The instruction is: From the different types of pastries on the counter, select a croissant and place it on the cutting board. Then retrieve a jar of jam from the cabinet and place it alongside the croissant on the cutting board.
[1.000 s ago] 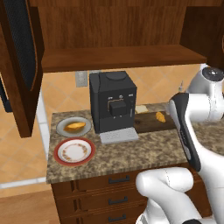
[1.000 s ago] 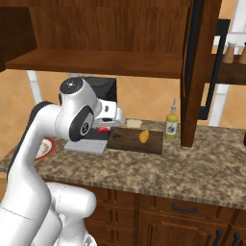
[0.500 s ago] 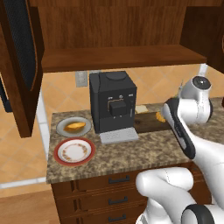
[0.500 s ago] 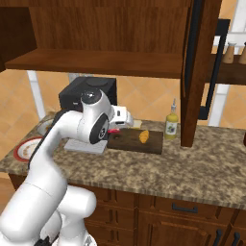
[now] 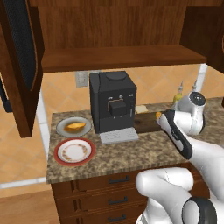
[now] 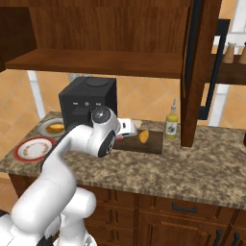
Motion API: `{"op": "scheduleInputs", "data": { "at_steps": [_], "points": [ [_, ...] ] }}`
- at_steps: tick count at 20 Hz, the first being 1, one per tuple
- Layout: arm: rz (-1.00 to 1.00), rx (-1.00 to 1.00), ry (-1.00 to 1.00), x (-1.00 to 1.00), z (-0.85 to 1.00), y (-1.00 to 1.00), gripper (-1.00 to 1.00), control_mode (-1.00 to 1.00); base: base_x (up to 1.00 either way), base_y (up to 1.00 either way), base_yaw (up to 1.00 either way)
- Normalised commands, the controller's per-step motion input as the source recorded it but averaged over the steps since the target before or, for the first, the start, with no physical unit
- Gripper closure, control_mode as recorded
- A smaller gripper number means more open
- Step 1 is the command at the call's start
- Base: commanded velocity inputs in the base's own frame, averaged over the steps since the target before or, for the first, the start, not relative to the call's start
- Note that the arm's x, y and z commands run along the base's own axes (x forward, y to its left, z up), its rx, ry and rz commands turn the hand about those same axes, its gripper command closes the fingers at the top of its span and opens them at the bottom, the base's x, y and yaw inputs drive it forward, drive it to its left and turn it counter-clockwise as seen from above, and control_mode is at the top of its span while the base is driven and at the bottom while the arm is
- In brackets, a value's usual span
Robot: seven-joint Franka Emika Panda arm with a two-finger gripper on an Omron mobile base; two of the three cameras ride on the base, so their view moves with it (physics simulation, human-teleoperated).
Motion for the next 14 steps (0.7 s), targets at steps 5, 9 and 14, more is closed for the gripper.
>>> {"op": "scheduleInputs", "data": {
  "at_steps": [5,9,14],
  "points": [
    [0.0,0.0,-0.02,0.67,-0.01,0.03,1.0,-1.0,0.0,0.0,0.0],
    [0.0,0.0,0.0,0.54,-0.13,0.0,1.0,-1.0,0.0,0.0,0.0],
    [0.0,0.06,0.0,0.0,-0.49,-0.07,1.0,-1.0,0.0,0.0,0.0]
  ]
}}
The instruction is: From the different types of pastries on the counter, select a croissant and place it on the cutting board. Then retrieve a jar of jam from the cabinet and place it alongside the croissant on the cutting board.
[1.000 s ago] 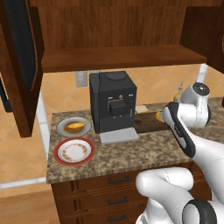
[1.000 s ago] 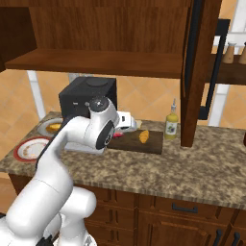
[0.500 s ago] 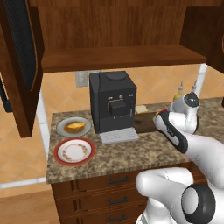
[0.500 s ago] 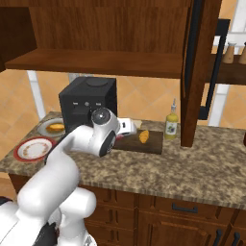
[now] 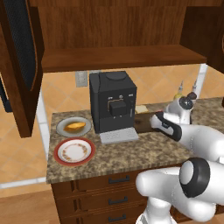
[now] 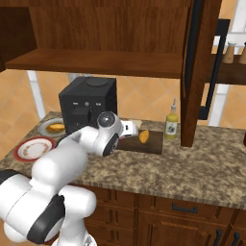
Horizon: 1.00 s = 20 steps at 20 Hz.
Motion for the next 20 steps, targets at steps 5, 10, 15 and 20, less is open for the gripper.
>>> {"op": "scheduleInputs", "data": {
  "at_steps": [5,10,15,20],
  "points": [
    [0.0,0.15,-0.1,0.11,-0.35,-0.01,1.0,-1.0,0.0,0.0,0.0],
    [0.0,0.06,-0.1,0.4,-0.1,0.05,1.0,-1.0,0.0,0.0,0.0],
    [-0.02,0.01,0.0,0.64,-0.05,0.23,1.0,-1.0,0.0,0.0,0.0],
    [0.02,-0.02,-0.02,-0.37,-0.35,-0.16,1.0,-1.0,0.0,0.0,0.0]
  ]
}}
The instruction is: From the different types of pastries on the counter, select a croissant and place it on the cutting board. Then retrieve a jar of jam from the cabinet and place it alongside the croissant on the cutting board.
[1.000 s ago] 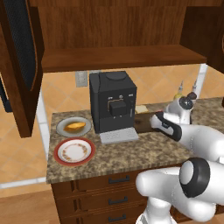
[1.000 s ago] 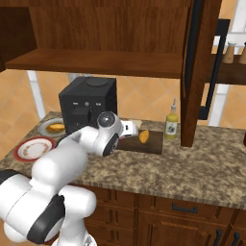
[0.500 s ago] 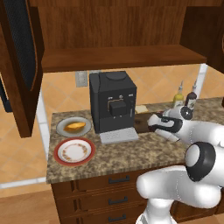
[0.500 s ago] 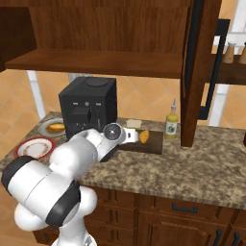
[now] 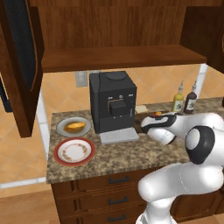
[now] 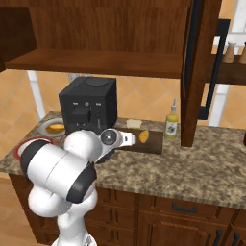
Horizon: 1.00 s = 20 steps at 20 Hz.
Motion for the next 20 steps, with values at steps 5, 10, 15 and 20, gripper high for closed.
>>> {"op": "scheduleInputs", "data": {
  "at_steps": [5,10,15,20],
  "points": [
    [0.03,-0.02,-0.1,-0.47,-0.41,-0.14,1.0,-1.0,0.0,0.0,0.0],
    [-0.01,0.0,-0.23,0.64,0.14,0.31,1.0,-1.0,0.0,0.0,0.0],
    [-0.01,0.0,0.0,0.58,-0.29,0.19,1.0,-1.0,0.0,0.0,0.0],
    [0.0,0.0,0.0,0.26,-0.42,0.02,1.0,-1.0,0.0,0.0,0.0]
  ]
}}
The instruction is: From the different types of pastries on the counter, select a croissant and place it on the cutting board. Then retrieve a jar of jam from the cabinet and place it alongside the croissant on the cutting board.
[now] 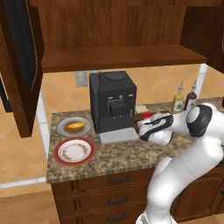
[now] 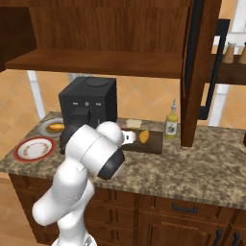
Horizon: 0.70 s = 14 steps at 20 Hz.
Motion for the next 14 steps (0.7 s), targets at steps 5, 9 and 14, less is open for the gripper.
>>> {"op": "scheduleInputs", "data": {
  "at_steps": [5,9,14],
  "points": [
    [0.0,0.0,-0.01,0.02,-0.33,0.0,1.0,-1.0,0.0,0.0,0.0],
    [0.0,0.0,-0.02,0.17,-0.26,0.01,1.0,-1.0,0.0,0.0,0.0],
    [0.0,0.0,0.0,0.52,-0.47,0.01,1.0,-1.0,0.0,0.0,0.0]
  ]
}}
